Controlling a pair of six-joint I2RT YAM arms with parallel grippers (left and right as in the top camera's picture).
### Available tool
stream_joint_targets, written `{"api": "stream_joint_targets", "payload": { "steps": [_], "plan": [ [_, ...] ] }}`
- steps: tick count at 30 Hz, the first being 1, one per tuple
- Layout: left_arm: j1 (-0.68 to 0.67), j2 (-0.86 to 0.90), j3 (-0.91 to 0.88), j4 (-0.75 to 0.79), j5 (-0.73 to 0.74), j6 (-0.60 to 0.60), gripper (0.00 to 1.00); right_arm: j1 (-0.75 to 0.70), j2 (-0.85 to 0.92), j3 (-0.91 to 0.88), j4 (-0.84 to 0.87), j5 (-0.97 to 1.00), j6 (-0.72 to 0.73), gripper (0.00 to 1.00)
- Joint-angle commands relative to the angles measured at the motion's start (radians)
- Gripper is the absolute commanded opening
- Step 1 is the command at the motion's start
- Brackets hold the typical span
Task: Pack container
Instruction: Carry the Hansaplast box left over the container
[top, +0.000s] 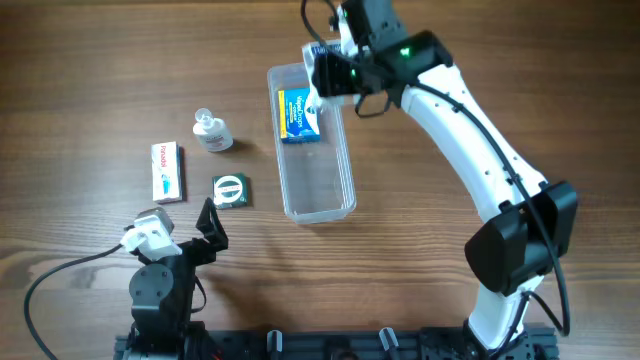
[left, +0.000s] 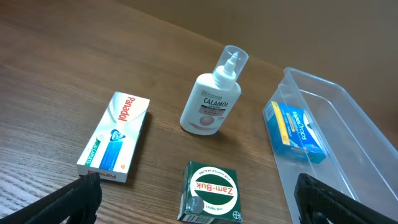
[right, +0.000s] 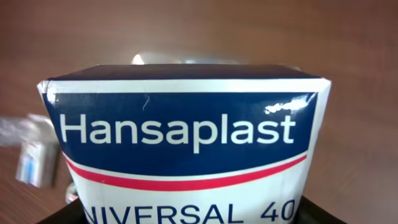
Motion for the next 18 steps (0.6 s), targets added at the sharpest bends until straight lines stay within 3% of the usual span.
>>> {"api": "stream_joint_targets", "payload": {
  "steps": [1, 18],
  "plan": [
    [0.004, -0.006, -0.004, 0.004, 0.002, 0.02, 1.0, 0.005, 0.085, 0.126, -0.011, -0.024, 0.007, 0.69],
    [0.004, -0.006, -0.004, 0.004, 0.002, 0.02, 1.0, 0.114, 0.279, 0.198, -0.111, 0.011, 0.017, 0.68]
  ]
}}
